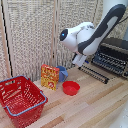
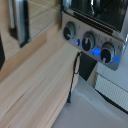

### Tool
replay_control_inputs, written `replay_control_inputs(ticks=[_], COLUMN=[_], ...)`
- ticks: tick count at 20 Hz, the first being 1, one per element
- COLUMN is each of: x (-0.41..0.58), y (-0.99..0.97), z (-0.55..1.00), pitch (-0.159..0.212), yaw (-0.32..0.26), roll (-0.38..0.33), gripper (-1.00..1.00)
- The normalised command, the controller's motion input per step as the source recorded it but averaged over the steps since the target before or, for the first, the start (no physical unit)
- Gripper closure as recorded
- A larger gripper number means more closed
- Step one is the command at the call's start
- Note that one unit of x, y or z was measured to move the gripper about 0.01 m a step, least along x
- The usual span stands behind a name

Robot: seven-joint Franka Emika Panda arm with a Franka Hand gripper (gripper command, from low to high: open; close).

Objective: Extend the gripper towards the oven tray handle. Grasp the handle and carefully pull the tray out of the oven. Move the gripper above the red bowl. Grab the red bowl gently. Lift the bowl and place it onto the oven tray.

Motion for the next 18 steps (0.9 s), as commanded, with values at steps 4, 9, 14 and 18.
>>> replay_control_inputs(ticks=[4, 9, 14, 18], x=[0.011, 0.304, 0.375, 0.357], y=[-0.64, -0.80, -0.98, -0.90], z=[-0.17, -0.02, 0.00, 0.00], pitch=[-0.042, -0.045, -0.047, -0.033], yaw=[0.060, 0.021, 0.000, 0.000], roll=[-0.142, -0.025, 0.000, 0.000], gripper=[-1.00, -1.00, -1.00, -1.00])
